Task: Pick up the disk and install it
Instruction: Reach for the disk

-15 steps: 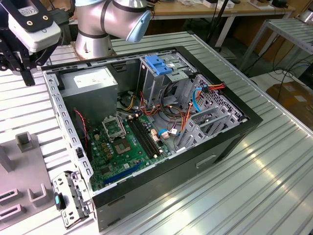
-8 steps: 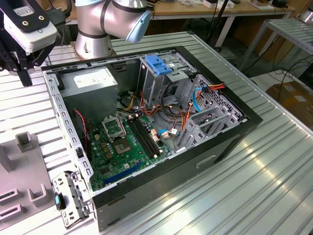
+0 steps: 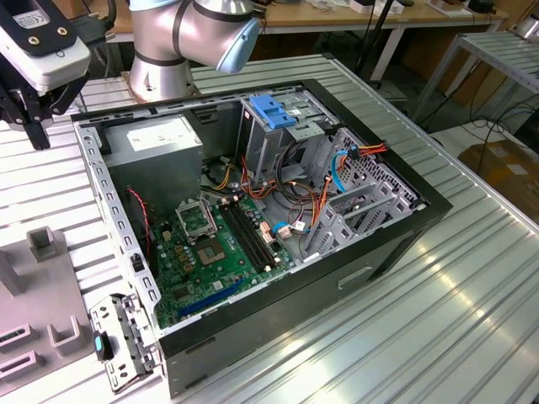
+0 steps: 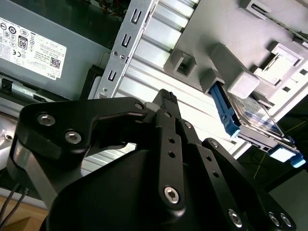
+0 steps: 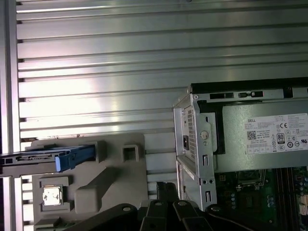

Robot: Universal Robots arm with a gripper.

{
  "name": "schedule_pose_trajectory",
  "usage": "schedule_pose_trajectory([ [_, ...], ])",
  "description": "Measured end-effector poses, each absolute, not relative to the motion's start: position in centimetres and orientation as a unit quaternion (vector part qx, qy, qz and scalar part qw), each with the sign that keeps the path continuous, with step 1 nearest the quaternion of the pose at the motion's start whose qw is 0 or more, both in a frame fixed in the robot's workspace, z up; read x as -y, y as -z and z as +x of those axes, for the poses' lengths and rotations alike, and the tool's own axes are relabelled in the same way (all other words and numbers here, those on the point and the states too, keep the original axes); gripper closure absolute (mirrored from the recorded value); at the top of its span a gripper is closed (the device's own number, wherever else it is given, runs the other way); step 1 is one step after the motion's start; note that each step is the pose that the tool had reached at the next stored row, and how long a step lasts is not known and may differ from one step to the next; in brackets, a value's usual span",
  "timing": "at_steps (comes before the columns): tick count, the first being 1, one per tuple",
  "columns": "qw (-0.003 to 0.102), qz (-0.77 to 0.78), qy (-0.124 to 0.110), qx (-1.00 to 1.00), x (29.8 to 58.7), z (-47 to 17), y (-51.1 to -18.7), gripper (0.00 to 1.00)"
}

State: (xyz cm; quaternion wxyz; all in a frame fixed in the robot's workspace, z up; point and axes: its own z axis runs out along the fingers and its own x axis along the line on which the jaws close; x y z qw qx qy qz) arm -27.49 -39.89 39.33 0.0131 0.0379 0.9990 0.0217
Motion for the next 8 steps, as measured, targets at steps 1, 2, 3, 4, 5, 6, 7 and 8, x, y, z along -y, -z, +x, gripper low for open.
schedule_pose_trajectory([
  [1,0.013,0.038,-0.022,-0.999,39.89,-27.57,-39.33,0.89],
  [2,0.013,0.038,-0.022,-0.999,39.89,-27.61,-39.33,0.89],
  [3,0.013,0.038,-0.022,-0.999,39.89,-27.66,-39.33,0.89],
  [4,0.013,0.038,-0.022,-0.999,39.89,-27.75,-39.33,0.89],
  [5,0.013,0.038,-0.022,-0.999,39.89,-27.80,-39.33,0.89],
  [6,0.013,0.038,-0.022,-0.999,39.89,-27.85,-39.33,0.89],
  [7,0.013,0.038,-0.022,-0.999,39.89,-27.93,-39.33,0.89],
  [8,0.013,0.038,-0.022,-0.999,39.89,-28.02,-39.33,0.89],
])
